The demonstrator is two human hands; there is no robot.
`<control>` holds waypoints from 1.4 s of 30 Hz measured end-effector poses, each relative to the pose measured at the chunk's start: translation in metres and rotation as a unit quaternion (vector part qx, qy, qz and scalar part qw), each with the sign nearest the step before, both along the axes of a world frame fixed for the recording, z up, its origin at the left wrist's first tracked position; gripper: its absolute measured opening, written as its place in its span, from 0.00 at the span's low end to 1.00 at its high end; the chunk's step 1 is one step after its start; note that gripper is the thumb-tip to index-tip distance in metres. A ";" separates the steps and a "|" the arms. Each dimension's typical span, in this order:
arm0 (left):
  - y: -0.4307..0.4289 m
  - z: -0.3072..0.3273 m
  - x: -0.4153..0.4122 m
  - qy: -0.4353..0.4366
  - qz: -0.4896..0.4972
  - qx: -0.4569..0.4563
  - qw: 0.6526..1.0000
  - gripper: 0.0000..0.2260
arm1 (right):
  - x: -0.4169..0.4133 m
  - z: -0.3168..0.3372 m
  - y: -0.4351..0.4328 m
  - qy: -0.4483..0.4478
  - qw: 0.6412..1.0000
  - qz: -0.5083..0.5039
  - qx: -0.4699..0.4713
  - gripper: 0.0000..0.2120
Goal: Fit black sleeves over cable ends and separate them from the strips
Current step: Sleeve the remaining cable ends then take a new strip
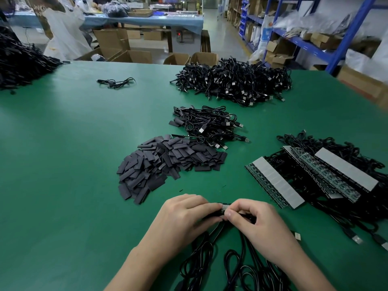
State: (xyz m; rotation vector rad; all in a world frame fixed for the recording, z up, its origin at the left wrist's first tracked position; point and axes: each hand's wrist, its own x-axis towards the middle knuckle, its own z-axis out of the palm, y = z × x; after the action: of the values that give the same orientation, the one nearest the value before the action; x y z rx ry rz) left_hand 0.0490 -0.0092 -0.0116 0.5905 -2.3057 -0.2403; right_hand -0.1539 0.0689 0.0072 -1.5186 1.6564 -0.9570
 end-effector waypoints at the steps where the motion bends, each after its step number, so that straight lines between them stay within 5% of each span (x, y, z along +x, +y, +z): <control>1: 0.001 0.000 -0.001 0.002 0.002 0.007 1.000 0.10 | 0.000 0.000 0.000 0.004 1.000 -0.002 0.000 0.07; 9: 0.003 0.003 -0.003 0.070 0.035 0.171 0.982 0.12 | 0.001 0.005 0.000 0.010 0.999 -0.032 -0.027 0.09; 23: 0.001 -0.008 -0.005 0.056 0.038 0.003 0.998 0.08 | 0.008 0.006 0.002 -0.013 0.997 -0.061 -0.033 0.12; 29: 0.001 -0.008 -0.006 0.090 0.033 0.022 0.995 0.07 | 0.005 0.005 0.000 -0.048 0.998 -0.046 -0.001 0.06; 42: -0.001 -0.006 -0.004 0.094 0.009 -0.010 0.995 0.08 | 0.004 0.008 0.000 -0.105 0.994 -0.004 0.009 0.11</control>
State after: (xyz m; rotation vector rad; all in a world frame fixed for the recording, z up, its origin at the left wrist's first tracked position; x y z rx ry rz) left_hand 0.0445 -0.0098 -0.0176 0.5528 -2.1177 -0.2533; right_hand -0.1500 0.0686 0.0153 -1.3512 1.5187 -1.0638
